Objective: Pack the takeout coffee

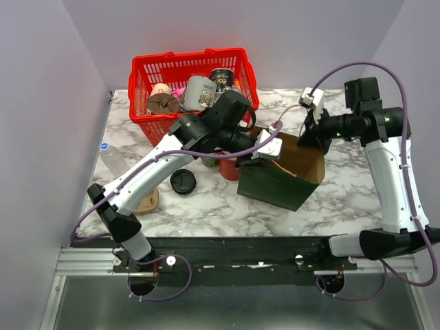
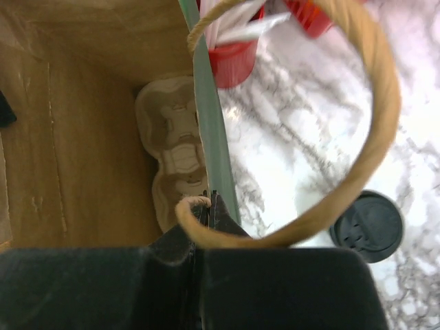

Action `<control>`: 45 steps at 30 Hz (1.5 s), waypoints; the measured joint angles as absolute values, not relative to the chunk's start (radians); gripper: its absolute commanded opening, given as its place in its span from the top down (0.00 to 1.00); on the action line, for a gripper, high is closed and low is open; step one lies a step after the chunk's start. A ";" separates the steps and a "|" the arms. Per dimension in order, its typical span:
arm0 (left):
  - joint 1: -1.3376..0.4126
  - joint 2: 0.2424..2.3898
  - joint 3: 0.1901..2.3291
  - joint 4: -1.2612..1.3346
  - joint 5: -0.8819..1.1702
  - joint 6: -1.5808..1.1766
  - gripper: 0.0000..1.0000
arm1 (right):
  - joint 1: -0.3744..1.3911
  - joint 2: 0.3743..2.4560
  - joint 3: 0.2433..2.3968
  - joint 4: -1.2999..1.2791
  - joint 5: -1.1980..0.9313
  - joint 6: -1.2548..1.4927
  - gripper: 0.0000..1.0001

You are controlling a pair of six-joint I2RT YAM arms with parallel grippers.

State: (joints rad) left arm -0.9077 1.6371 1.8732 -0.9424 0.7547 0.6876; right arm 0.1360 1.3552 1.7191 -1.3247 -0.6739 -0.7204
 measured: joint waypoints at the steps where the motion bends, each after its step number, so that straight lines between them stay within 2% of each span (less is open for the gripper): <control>1: -0.903 1.637 1.894 -0.951 0.757 0.687 1.00 | 0.136 1.361 1.752 -1.332 -0.681 -0.717 0.95; 7: -0.898 1.634 2.045 -0.982 0.772 0.661 1.00 | 0.136 1.375 1.954 -1.338 -0.706 -0.692 0.95; 12: -0.898 1.623 2.068 -0.986 0.776 0.643 1.00 | 0.136 1.375 2.033 -1.337 -0.713 -0.677 0.95; 26: -0.916 1.623 2.073 -0.991 0.788 0.600 1.00 | 0.136 1.372 2.045 -1.340 -0.700 -0.669 0.96; 41: -0.938 1.623 2.052 -0.992 0.802 0.602 1.00 | 0.136 1.273 1.897 -1.341 -0.656 -0.643 0.96; 42: -0.938 1.623 2.045 -0.991 0.802 0.602 0.80 | 0.136 1.273 1.894 -1.341 -0.653 -0.641 0.84; 44: -0.938 1.623 2.032 -0.992 0.802 0.603 0.50 | 0.136 1.271 1.882 -1.341 -0.644 -0.633 0.45; 45: -0.938 1.623 2.025 -0.991 0.801 0.608 0.31 | 0.136 1.269 1.870 -1.340 -0.637 -0.625 0.14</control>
State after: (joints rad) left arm -0.9382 1.6234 2.0251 -0.9905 0.8005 0.6079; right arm 0.1360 1.2690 1.8698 -1.3399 -0.6373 -0.6250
